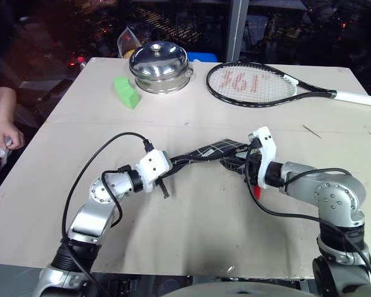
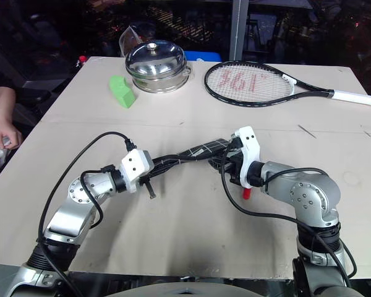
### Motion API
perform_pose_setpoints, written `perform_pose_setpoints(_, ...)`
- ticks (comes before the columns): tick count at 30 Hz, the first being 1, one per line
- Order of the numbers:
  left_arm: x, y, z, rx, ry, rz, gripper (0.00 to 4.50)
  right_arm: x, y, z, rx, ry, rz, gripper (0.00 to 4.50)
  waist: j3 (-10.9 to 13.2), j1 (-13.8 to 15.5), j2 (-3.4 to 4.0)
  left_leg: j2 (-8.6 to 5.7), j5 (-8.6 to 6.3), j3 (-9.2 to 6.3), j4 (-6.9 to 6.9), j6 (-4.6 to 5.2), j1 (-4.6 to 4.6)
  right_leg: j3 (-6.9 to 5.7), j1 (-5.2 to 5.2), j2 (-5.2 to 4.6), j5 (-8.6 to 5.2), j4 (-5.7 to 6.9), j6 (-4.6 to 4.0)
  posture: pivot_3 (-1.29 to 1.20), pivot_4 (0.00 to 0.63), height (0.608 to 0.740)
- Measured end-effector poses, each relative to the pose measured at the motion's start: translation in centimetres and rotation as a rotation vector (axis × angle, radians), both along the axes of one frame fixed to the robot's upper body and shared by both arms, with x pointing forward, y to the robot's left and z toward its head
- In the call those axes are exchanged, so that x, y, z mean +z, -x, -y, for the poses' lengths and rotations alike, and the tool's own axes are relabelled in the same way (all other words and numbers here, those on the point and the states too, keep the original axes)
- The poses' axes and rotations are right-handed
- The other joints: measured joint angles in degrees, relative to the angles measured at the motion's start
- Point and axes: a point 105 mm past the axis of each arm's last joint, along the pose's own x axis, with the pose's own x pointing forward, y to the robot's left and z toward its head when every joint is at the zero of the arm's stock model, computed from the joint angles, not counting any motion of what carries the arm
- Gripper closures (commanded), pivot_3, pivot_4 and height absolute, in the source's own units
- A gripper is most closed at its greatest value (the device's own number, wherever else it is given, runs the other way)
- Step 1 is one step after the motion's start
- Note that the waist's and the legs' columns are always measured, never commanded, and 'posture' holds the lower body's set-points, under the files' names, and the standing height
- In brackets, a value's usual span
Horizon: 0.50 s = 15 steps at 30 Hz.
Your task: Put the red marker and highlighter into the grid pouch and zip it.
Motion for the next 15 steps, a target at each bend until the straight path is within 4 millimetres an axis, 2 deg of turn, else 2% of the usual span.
perform_pose_setpoints(7,0.2,-0.4,1.4,-0.007,0.024,0.02,4.5,-0.3,-0.4,-0.6,0.034,-0.013,-0.038,4.46,0.0,-0.06,0.0,0.0,0.0,0.0,-0.04,0.0,-0.01,0.0,-0.01,0.01,0.0,-0.01,0.0,0.0,0.15,0.74)
perform_pose_setpoints(15,0.4,-0.9,0.9,0.051,0.073,-0.013,4.5,-0.1,-0.9,-0.4,0.034,-0.026,-0.048,4.46,0.01,-0.03,0.02,0.0,0.0,0.0,-0.04,0.0,-0.02,0.0,-0.02,0.0,0.0,-0.03,0.01,0.0,0.15,0.74)
